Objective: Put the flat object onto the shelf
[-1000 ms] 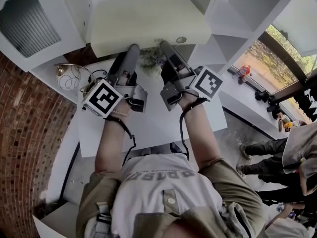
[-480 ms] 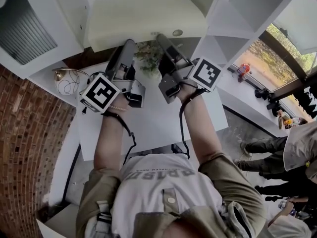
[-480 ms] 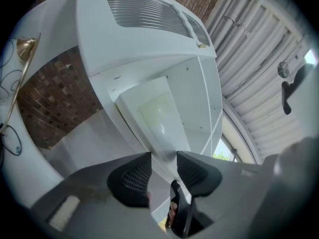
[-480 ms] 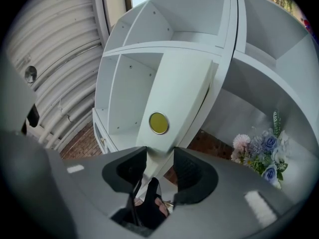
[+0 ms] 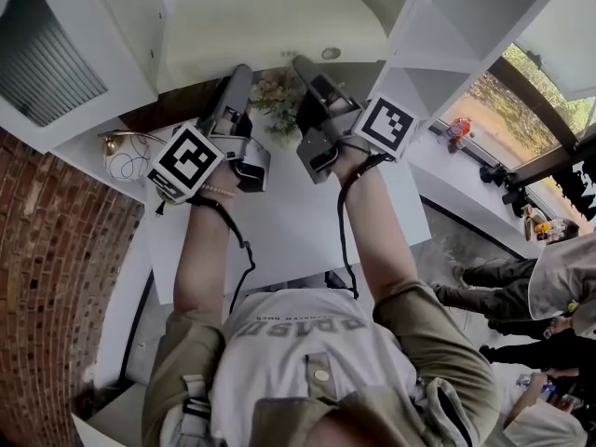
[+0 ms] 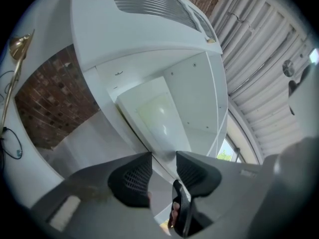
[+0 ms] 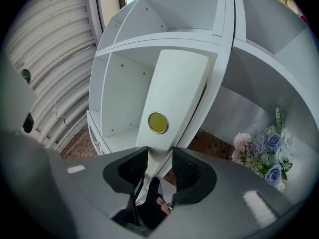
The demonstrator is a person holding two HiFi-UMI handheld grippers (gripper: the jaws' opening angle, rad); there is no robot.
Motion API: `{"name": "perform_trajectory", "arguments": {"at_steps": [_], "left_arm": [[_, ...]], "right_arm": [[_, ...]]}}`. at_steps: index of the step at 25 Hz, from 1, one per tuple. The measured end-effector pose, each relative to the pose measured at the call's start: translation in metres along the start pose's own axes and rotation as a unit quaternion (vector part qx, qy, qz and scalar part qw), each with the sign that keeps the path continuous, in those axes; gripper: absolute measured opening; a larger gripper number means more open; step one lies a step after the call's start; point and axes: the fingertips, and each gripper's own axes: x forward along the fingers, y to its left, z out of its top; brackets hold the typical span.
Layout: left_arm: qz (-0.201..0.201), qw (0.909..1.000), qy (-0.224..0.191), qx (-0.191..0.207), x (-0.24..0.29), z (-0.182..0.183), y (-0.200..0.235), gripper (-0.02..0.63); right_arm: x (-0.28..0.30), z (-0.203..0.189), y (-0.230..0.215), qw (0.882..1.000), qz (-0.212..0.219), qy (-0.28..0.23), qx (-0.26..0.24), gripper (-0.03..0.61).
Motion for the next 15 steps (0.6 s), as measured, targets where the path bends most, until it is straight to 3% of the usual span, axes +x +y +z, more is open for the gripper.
{"name": "perform_trajectory", "arguments": {"at_steps": [6,15], "left_arm": [[0.016,0.9999,0.003,0.004,0.0026,0.0002,0.0064,0.121],[0.023,0.9997,-0.001,0.007,0.0004,0.0021,0.0089,0.11]], "right_arm": [[0.0048,0.003,-0.0034,1.0,-0.002,0.0,0.011,0.143],[0.0061,0.0038,-0.0036,1.0,0.004,-0.001,0.005,0.139]]}}
